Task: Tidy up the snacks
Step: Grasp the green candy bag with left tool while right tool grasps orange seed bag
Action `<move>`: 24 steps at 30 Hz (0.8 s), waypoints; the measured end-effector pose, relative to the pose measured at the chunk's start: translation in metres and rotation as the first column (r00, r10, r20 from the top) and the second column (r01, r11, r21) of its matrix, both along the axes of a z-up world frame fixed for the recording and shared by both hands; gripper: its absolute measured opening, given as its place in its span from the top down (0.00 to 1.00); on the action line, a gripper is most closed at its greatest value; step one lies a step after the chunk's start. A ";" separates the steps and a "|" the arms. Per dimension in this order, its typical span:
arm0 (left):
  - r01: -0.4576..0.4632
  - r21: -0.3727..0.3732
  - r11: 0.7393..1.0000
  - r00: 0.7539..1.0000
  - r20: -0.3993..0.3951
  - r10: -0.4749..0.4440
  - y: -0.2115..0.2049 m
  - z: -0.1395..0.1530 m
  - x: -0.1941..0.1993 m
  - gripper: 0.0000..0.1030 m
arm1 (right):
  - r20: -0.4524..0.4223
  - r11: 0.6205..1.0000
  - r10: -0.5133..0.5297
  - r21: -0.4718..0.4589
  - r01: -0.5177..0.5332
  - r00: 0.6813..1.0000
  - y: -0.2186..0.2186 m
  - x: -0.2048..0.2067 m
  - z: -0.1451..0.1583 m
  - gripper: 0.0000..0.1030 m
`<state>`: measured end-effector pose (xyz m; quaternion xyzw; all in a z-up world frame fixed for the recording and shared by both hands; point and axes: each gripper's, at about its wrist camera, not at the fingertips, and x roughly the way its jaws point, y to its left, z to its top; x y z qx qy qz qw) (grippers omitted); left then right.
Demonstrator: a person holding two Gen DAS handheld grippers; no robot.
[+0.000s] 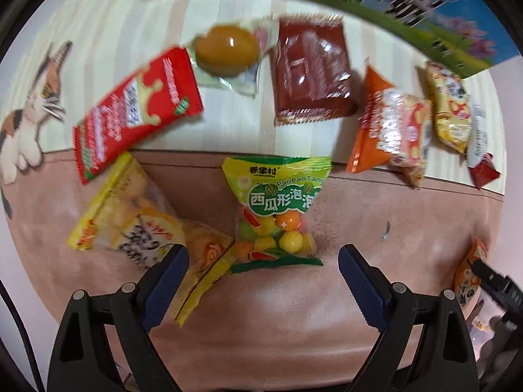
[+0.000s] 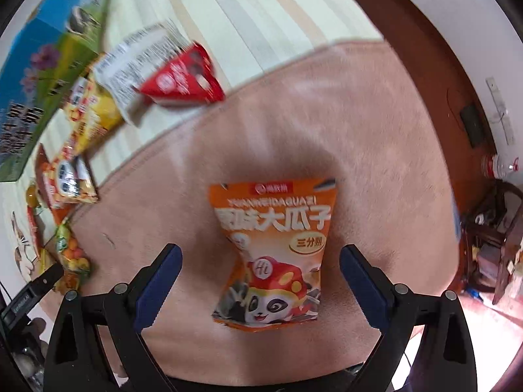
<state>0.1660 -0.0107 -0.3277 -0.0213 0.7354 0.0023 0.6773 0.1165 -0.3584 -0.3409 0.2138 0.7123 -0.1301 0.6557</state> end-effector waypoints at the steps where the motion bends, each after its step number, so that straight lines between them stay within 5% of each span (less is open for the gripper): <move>1: -0.004 -0.005 1.000 1.000 -0.014 0.004 0.000 -0.006 0.002 0.09 | -0.011 1.000 -0.011 0.009 0.011 1.000 -0.002 -0.003 -0.007 0.04; 8: -0.005 -0.017 1.000 0.999 -0.037 0.004 -0.009 -0.033 0.015 0.11 | -0.036 1.000 -0.017 -0.020 0.016 0.999 -0.003 -0.020 -0.028 0.26; 11: 0.011 -0.006 1.000 0.999 -0.041 -0.011 -0.015 -0.042 0.019 0.29 | -0.038 0.999 -0.005 -0.037 0.003 0.999 0.000 -0.027 -0.030 0.34; 16: 0.021 0.012 1.000 1.000 -0.013 -0.021 -0.022 -0.049 0.019 0.47 | -0.034 0.999 -0.001 -0.043 -0.001 0.999 0.001 -0.035 -0.030 0.36; 24: 0.020 0.007 1.000 1.000 0.003 -0.020 -0.018 -0.043 0.016 0.51 | -0.031 0.999 0.006 -0.050 -0.008 0.999 0.010 -0.032 -0.028 0.40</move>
